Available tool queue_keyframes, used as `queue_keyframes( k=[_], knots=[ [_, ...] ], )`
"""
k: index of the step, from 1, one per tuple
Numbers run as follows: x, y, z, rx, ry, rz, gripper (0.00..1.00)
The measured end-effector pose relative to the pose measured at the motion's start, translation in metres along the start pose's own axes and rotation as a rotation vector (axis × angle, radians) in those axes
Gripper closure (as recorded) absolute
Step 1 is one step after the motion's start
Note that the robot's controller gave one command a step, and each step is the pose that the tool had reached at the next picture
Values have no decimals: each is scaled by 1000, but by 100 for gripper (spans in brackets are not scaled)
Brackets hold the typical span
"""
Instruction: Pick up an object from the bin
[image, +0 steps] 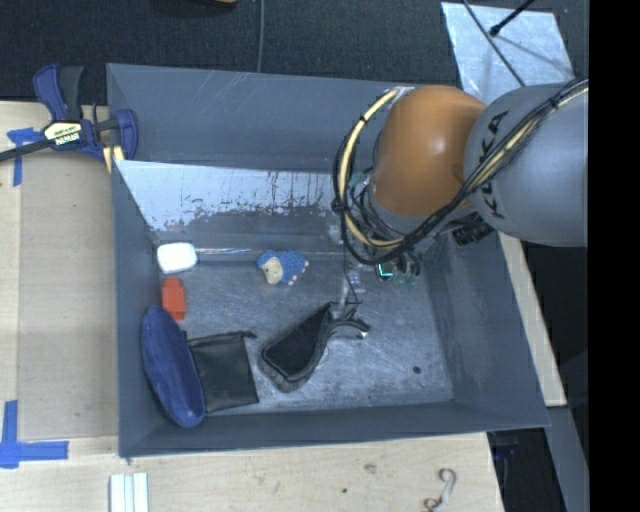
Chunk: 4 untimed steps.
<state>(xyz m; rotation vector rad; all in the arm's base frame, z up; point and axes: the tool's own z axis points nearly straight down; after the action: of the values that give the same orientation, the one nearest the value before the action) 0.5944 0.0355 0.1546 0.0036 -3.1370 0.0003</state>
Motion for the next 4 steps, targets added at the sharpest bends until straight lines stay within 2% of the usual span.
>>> queue_keyframes(
  k=[1,2,3,4],
  knots=[
    [-2,0,-5,-1,-8,2,100],
    [-2,0,-5,0,-8,2,0],
    [14,4,71,1,-1,-100,0],
    [43,0,79,6,-21,-609,0]
  ],
)
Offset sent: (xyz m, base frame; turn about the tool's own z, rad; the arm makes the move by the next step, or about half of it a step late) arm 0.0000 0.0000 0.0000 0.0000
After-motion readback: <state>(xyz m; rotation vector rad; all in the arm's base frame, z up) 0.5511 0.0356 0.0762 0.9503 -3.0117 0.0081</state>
